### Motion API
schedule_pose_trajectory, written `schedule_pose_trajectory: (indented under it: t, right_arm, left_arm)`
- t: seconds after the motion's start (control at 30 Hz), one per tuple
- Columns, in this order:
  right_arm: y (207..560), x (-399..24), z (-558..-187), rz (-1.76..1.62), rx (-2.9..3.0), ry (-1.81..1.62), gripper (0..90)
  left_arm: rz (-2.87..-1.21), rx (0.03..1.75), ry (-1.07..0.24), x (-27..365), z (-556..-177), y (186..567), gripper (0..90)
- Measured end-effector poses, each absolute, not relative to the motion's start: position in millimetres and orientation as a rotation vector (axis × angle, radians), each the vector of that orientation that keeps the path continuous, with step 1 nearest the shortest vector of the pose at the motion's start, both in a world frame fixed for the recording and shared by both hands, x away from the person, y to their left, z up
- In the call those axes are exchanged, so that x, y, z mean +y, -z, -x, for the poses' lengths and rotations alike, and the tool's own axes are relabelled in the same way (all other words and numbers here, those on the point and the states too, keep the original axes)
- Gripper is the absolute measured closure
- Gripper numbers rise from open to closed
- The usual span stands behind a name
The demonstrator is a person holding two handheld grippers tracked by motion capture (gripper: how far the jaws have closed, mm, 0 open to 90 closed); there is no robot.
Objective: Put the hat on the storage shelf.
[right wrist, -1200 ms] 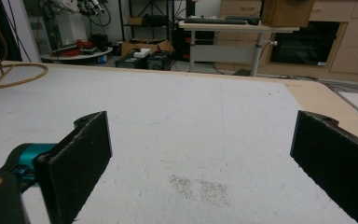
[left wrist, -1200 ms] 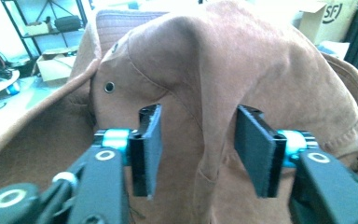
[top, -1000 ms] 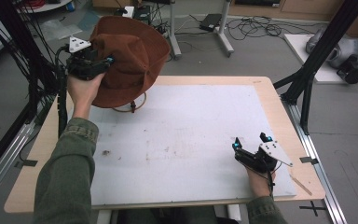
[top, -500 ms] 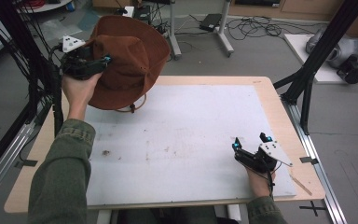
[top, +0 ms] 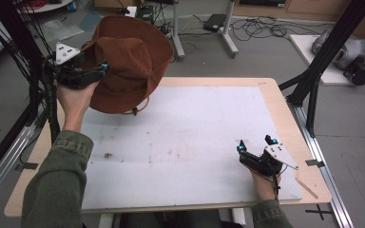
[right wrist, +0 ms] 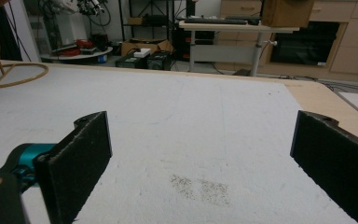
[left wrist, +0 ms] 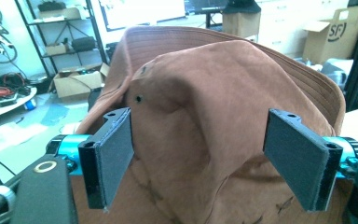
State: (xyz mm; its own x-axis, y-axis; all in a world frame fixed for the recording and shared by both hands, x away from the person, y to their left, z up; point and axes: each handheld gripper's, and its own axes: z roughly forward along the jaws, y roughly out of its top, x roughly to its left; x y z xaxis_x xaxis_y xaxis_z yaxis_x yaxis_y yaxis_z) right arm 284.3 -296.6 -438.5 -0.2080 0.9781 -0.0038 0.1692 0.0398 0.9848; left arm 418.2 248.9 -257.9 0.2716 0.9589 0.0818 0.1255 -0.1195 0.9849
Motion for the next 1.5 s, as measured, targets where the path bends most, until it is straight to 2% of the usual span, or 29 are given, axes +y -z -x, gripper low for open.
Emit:
schedule_pose_trajectory:
  t: [0.47, 0.87, 1.5]
  right_arm:
    - [438, -295, -285, -1.21, 1.501, -1.26, 4.3]
    - [438, -291, -285, -1.198, 1.514, -1.262, 4.3]
    - [438, -289, -286, -1.203, 1.511, -1.245, 4.2]
  left_arm:
    - [-1.376, 1.058, -1.069, 278, -365, 273, 22.7]
    - [-1.242, 1.109, -1.091, 300, -323, 328, 22.0]
    - [-1.277, 1.117, -1.129, 303, -285, 374, 21.7]
